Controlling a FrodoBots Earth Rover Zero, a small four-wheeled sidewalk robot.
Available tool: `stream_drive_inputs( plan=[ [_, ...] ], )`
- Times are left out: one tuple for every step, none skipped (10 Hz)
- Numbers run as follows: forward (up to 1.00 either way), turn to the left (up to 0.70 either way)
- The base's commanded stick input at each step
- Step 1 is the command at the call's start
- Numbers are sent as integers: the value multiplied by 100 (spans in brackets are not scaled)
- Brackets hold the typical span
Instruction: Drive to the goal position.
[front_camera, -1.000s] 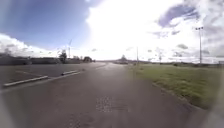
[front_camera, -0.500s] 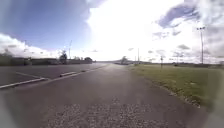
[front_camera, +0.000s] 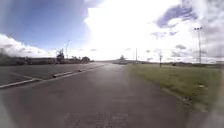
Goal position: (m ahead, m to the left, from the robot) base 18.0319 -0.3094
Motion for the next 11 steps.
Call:
stream_drive_inputs(
  plan=[
    [100,0],
    [100,0],
    [100,0],
    [100,0],
    [100,0],
    [100,0],
    [100,0],
    [100,0],
    [100,0],
    [100,0],
    [100,0]
  ],
)
